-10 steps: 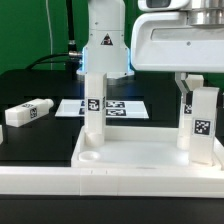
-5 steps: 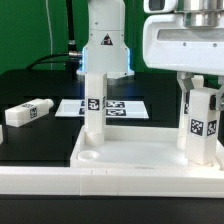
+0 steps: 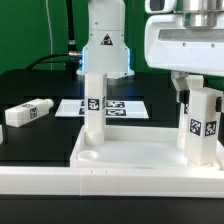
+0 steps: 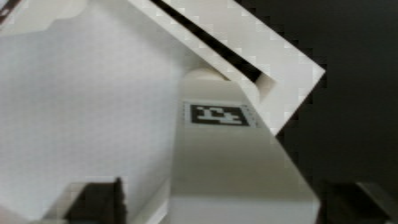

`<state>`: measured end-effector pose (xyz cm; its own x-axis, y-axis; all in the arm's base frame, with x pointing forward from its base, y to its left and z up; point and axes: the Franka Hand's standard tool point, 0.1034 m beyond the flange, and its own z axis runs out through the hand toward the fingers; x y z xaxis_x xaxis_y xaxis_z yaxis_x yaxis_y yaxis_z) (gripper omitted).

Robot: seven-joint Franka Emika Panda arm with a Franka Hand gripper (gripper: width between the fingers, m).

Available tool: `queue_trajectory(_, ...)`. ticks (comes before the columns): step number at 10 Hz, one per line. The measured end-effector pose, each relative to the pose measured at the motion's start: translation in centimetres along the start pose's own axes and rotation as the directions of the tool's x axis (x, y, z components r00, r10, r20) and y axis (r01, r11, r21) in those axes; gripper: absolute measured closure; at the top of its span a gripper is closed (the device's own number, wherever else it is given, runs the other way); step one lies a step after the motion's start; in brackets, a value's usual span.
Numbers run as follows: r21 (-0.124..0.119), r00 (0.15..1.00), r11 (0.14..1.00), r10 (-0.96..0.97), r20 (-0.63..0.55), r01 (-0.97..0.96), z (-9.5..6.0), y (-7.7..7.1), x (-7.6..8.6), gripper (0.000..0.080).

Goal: Assemble desk

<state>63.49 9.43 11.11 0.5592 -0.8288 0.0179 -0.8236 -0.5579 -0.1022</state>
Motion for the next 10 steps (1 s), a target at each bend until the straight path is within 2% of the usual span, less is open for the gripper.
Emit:
queue_trajectory(1, -0.001, 0.997, 0.997, -0.073, -0.002, 0.073, -0.01, -0.06, -0.13, 0.0183)
queue_trajectory(2, -0.001, 0.983, 0.983, -0.182, -0.002, 0.182, -0.04, -0.12, -0.21, 0.0157)
queue_trajectory(6, -0.015, 0.805, 0.805, -0.593, -0.011, 0.593, -0.10, -0.31, 0.00, 0.0151)
queue_trajectory(7, -0.020, 0.726, 0.726, -0.688, -0.010, 0.688, -0.05, -0.28, 0.12, 0.0151)
queue_trajectory(10, -0.026, 0.573, 0.573, -0.819, -0.006, 0.819, -0.06, -0.03, 0.61, 0.0151)
